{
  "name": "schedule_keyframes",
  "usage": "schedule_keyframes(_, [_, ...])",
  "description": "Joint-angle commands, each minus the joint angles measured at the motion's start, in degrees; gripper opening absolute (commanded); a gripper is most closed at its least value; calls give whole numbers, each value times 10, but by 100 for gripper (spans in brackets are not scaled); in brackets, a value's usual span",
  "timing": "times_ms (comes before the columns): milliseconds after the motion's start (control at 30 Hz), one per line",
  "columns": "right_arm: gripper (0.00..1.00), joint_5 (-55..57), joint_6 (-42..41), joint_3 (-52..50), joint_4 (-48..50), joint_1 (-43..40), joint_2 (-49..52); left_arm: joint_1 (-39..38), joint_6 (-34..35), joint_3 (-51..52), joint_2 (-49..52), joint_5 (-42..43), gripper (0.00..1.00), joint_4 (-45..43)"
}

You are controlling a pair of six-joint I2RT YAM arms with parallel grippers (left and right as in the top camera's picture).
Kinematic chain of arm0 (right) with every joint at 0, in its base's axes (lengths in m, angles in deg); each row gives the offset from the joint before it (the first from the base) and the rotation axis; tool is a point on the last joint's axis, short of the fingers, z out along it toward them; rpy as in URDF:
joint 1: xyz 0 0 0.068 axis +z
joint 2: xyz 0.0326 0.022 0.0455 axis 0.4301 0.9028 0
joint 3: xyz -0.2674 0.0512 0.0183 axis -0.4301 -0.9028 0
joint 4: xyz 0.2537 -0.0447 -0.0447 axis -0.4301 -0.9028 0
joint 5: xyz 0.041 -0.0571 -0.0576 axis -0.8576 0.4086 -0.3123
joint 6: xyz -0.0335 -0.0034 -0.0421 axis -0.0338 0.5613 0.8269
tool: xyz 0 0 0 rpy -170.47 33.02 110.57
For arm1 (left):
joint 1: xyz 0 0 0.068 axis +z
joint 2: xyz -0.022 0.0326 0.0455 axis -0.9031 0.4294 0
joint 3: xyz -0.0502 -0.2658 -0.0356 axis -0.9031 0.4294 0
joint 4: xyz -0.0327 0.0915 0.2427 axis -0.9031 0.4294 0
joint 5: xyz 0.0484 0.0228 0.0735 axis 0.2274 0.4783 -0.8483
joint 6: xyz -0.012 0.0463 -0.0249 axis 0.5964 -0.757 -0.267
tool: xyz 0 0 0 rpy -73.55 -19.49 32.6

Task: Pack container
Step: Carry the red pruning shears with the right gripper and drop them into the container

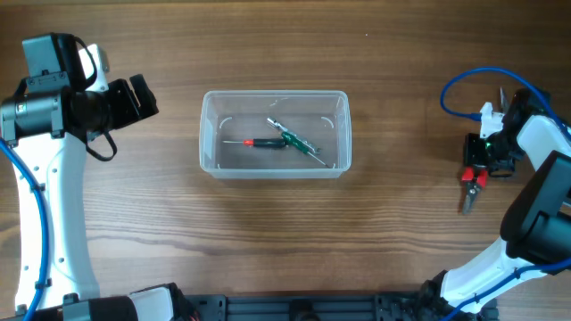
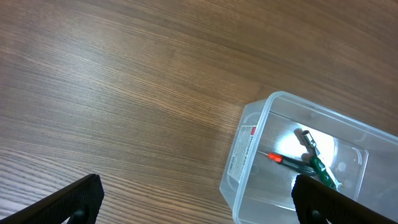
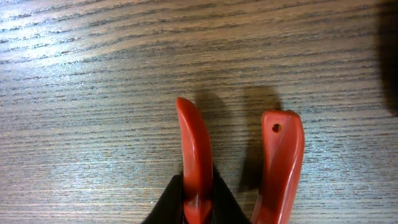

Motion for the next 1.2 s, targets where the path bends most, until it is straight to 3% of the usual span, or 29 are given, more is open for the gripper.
schedule_keyframes(0, [4,-5,-28,0,6,3,19,-2,-3,-1,3,11,100,0])
schedule_keyframes(300, [4,-24,-28,130,-119,68,6,-2,-3,-1,3,11,100,0])
schedule_keyframes(500, [4,-24,-25,301,-205,203,-33,-2,-3,-1,3,11,100,0])
schedule_keyframes(667, [4,-21,8,389,-209,343,-41,-2,-3,-1,3,11,100,0])
schedule_keyframes(933, [4,17,41,392,-148,545,-30,-2,-3,-1,3,11,100,0])
schedule_keyframes(1167, [4,-25,231,387,-149,645,37,-2,-3,-1,3,11,100,0])
